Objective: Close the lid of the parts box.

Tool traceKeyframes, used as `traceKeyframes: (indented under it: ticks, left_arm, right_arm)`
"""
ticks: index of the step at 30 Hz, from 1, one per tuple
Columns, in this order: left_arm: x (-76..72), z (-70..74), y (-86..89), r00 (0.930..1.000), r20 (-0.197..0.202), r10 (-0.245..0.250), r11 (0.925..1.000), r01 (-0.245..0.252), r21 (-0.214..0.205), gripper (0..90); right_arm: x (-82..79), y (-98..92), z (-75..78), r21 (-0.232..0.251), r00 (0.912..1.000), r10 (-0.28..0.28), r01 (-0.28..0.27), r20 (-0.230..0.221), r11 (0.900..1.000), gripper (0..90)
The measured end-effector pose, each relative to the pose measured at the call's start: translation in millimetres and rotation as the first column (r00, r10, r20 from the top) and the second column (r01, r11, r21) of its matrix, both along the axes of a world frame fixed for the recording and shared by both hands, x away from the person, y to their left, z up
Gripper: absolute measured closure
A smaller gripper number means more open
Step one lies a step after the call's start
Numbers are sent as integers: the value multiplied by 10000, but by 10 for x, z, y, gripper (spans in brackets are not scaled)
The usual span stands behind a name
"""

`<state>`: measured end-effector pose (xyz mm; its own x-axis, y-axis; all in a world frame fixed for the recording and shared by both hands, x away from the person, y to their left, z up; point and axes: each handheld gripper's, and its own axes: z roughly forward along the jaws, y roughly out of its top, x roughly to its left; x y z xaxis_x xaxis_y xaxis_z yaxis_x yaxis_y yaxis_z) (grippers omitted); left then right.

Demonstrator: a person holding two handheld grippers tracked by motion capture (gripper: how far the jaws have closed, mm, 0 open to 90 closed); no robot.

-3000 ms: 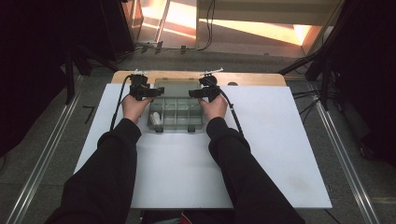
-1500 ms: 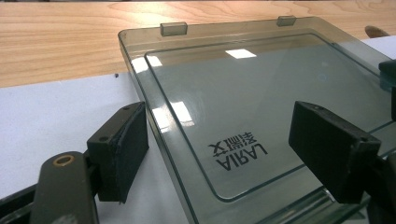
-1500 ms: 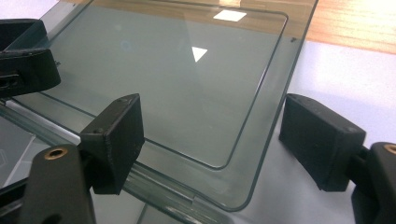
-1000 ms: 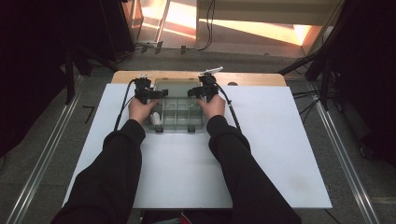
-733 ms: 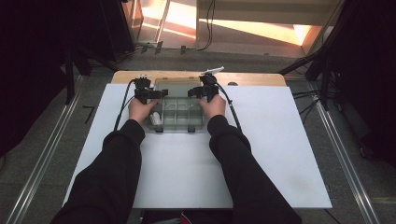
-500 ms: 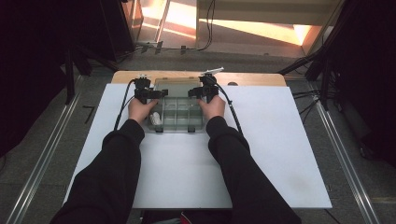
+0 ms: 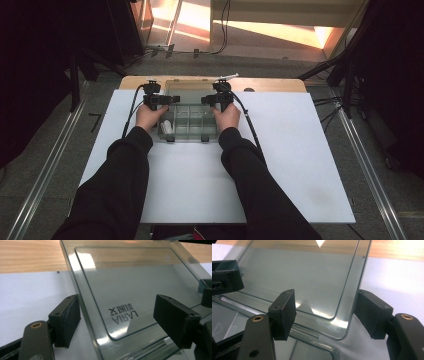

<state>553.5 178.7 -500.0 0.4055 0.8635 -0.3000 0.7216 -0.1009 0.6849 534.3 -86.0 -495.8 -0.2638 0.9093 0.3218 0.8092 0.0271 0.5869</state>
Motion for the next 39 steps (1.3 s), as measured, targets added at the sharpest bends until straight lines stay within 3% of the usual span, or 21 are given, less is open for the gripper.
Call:
traceKeyframes:
  ticks: [5,11,15,20,31,39]
  left_arm:
    - [0,6,4,9998,216,-32,10000,31,44,236]
    - [-18,74,33,9976,685,-2,9998,-11,192,326]
    - [-35,135,55,9965,831,-30,9998,12,218,389]
    - [-65,220,85,9949,999,-130,9999,134,-40,403]
    - [-176,388,104,9902,1322,-452,9989,438,135,410]
    - [-295,484,118,9851,1526,-788,9966,740,365,408]
  right_arm:
    - [-4,-11,-7,147,10000,-53,54,-50,9999,326]
    - [-6,-30,41,-177,9996,168,-164,223,9997,378]
    - [-13,-74,99,18,9993,188,-188,316,9998,398]
    - [-40,-98,173,21,9984,299,-301,471,9995,407]
    - [-109,-166,297,377,9959,543,-571,721,9977,422]
    - [-188,-175,367,182,9907,889,-913,1031,9957,423]
